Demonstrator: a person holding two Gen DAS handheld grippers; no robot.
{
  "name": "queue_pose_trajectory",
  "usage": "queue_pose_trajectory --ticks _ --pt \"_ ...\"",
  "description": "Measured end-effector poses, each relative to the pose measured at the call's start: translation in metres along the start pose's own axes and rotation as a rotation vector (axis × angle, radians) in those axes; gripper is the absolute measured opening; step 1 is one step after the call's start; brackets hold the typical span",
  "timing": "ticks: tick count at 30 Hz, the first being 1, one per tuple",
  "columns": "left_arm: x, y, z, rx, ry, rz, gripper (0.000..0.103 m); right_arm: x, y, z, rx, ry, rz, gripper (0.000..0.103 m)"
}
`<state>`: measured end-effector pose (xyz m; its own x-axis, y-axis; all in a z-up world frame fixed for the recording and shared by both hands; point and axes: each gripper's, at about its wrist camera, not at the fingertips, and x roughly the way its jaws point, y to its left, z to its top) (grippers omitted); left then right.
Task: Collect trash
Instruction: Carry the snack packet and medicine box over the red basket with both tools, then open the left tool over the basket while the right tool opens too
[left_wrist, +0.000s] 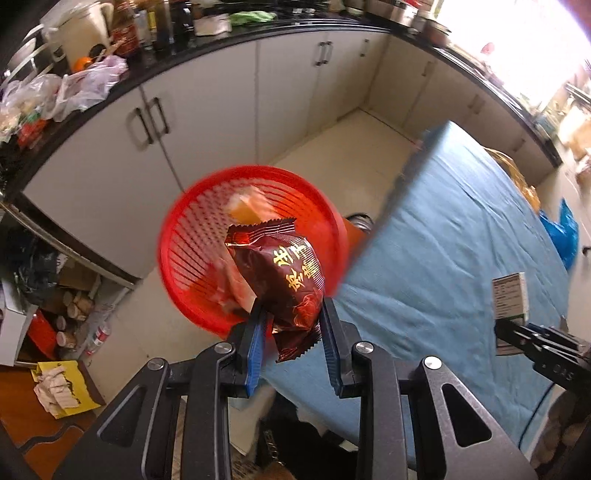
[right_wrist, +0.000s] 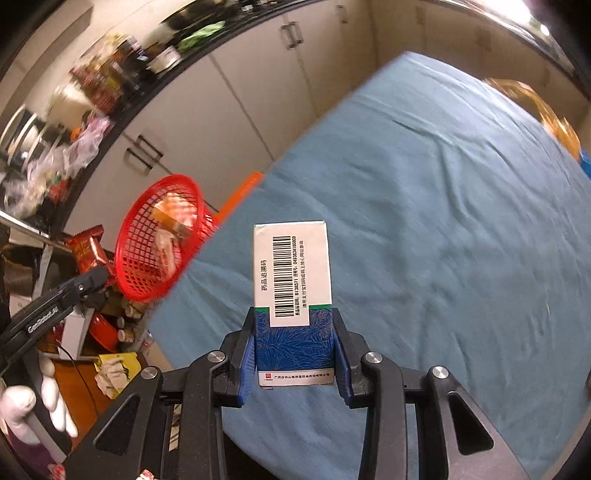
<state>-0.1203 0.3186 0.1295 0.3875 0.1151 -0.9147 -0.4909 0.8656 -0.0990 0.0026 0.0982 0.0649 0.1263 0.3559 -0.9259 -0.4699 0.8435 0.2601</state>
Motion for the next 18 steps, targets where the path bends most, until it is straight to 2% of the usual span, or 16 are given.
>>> queue_pose_trajectory --ticks 8,18 --pt "0.023 0.043 0.025 -0.038 0.017 0.039 0.027 0.036 0.074 0.053 -0.134 0.033 0.040 0.039" --pt "0.041 0.079 0.035 -0.074 0.031 0.059 0.027 0.075 0.144 0.081 -0.244 0.067 0.092 0.039"
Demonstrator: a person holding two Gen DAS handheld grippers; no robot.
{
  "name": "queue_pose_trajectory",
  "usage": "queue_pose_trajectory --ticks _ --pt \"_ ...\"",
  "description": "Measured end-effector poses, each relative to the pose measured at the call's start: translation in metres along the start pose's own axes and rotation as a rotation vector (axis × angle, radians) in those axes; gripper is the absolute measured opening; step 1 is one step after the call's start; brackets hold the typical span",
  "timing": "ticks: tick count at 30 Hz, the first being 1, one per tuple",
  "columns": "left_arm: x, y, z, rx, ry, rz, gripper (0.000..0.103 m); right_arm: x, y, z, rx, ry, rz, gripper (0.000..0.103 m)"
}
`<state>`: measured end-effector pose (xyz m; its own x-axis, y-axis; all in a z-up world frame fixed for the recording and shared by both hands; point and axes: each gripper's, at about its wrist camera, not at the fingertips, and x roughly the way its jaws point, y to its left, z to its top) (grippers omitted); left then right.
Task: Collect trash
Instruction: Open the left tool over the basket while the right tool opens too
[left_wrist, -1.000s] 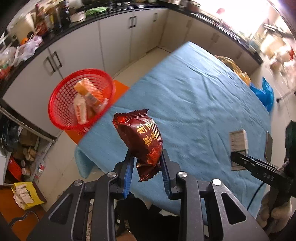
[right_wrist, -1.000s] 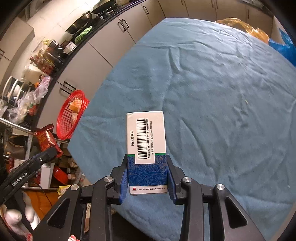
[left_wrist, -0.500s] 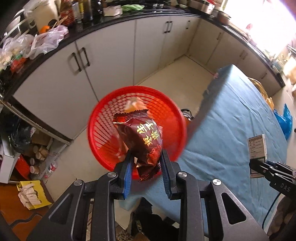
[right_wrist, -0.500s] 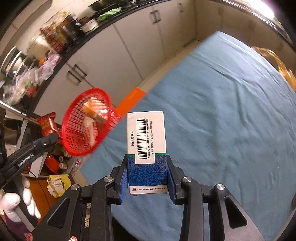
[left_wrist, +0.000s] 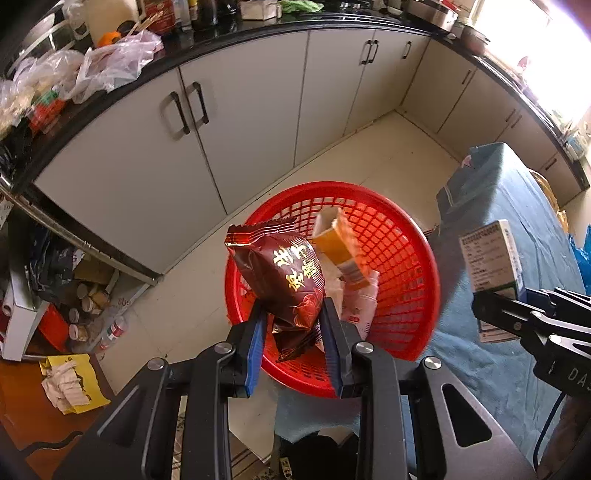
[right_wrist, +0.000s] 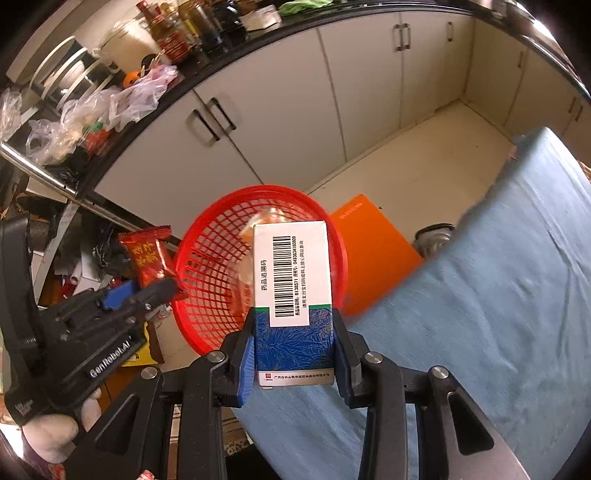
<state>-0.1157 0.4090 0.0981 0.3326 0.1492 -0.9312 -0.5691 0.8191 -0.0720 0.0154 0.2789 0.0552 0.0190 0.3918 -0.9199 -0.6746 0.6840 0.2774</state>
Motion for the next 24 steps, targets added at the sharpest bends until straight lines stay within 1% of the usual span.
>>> queue_pose_trajectory --ticks 8,14,23,24 --pt "0.011 0.014 0.004 -0.025 0.020 -0.019 0.027 0.017 0.009 0.014 0.011 0.018 0.005 0.039" --pt "0.017 0.021 0.010 -0.067 0.036 -0.075 0.027 0.033 0.005 0.024 0.031 0.034 -0.008 0.039" --pt "0.022 0.018 0.019 -0.084 0.041 -0.114 0.027 0.047 0.008 0.034 0.040 0.053 0.000 0.039" --pt "0.021 0.017 0.019 -0.086 0.039 -0.118 0.030 0.048 0.010 0.035 0.037 0.050 0.002 0.039"
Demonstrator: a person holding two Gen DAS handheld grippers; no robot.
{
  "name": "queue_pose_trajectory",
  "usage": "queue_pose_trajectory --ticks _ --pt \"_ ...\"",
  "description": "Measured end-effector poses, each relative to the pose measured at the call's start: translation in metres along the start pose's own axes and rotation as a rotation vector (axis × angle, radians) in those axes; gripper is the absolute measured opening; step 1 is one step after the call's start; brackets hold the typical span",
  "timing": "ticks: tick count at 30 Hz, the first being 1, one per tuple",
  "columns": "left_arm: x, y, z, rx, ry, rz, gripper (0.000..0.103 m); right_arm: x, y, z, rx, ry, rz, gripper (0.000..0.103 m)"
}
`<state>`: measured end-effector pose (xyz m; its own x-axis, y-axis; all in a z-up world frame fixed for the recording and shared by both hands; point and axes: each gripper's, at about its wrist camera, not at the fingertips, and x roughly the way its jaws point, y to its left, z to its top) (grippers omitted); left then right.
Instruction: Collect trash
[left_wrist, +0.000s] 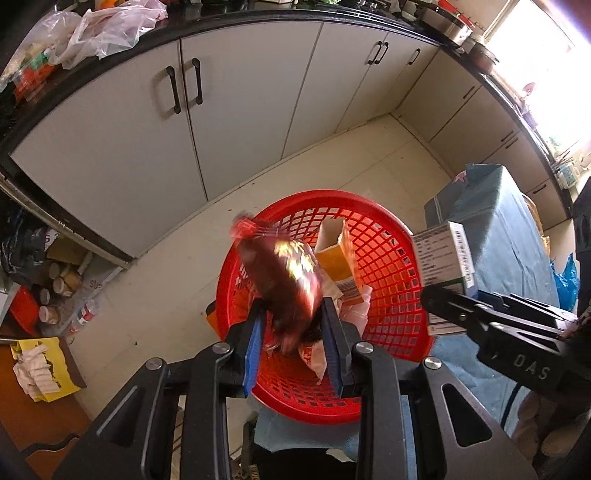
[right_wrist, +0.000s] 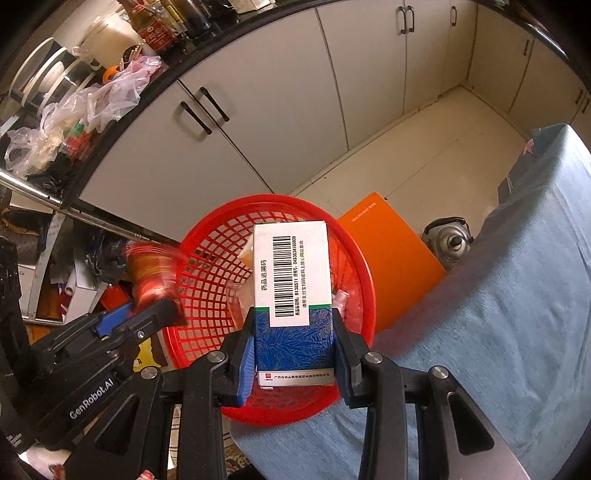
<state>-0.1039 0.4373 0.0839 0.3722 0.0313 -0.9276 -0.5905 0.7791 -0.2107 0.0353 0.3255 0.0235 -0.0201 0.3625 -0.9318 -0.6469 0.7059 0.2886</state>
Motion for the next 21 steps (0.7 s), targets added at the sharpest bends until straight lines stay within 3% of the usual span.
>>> queue_pose_trajectory --ticks 2,4,11,21 --pt "-0.001 0.000 0.000 -0.006 0.001 -0.015 0.036 -0.001 0.002 0.002 -0.003 -0.011 0.001 0.040" --pt "-0.003 0.001 0.001 -0.011 -0.003 -0.025 0.044 -0.003 0.002 0.003 0.004 -0.019 0.010 0.047" --pt "-0.012 0.000 0.000 -0.003 -0.013 -0.039 0.045 -0.018 -0.013 -0.004 0.056 -0.039 0.014 0.050" --pt "-0.015 -0.014 -0.007 0.029 -0.007 -0.044 0.048 -0.031 -0.046 -0.049 0.144 -0.032 -0.067 0.051"
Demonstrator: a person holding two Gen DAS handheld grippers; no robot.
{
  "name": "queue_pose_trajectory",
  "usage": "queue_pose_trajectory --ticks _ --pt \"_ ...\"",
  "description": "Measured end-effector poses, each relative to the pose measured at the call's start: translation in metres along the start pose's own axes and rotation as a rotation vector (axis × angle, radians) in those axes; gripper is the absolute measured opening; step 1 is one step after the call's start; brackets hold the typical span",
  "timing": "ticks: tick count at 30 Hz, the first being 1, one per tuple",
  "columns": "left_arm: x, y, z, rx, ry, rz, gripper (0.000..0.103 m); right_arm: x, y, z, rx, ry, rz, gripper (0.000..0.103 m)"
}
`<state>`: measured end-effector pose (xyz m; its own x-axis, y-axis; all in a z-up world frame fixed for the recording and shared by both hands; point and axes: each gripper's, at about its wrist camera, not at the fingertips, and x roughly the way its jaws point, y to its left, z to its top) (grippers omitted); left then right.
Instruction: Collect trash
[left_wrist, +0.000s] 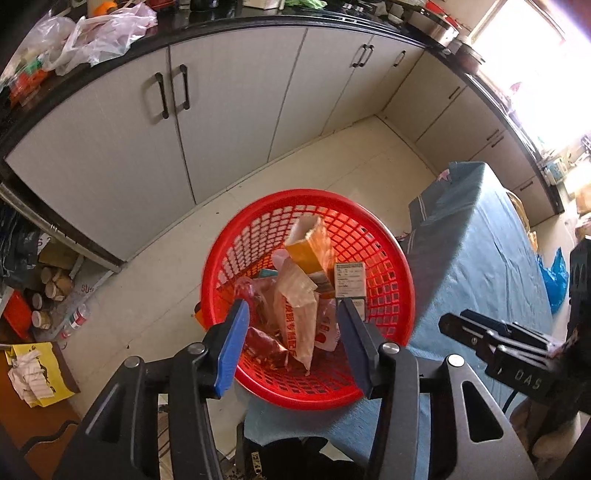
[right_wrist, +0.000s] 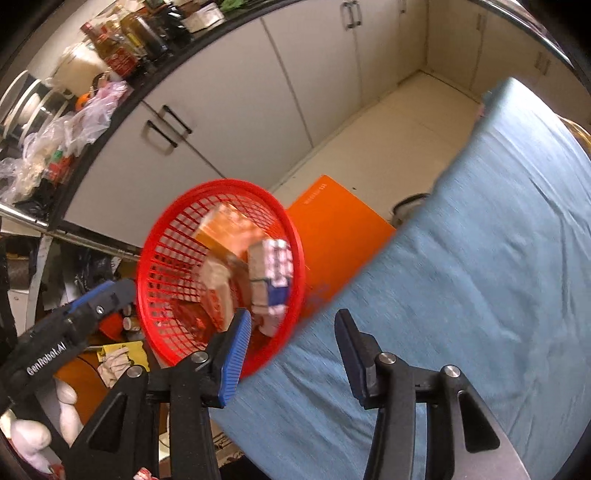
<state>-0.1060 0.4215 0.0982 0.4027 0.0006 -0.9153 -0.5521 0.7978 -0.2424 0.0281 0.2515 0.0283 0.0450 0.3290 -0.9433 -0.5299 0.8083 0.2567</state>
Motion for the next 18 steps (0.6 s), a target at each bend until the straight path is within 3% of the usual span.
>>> queue_pose_trajectory --ticks 8,18 --pt "-0.007 -0.028 -0.016 0.052 -0.012 -0.007 0.048 -0.018 -0.010 -0.029 0.012 -0.033 -0.020 0.051" --pt "-0.055 -0.063 -0.057 0.073 -0.126 0.013 0.051 -0.065 -0.025 -0.076 -0.021 -0.105 -0.005 0.052"
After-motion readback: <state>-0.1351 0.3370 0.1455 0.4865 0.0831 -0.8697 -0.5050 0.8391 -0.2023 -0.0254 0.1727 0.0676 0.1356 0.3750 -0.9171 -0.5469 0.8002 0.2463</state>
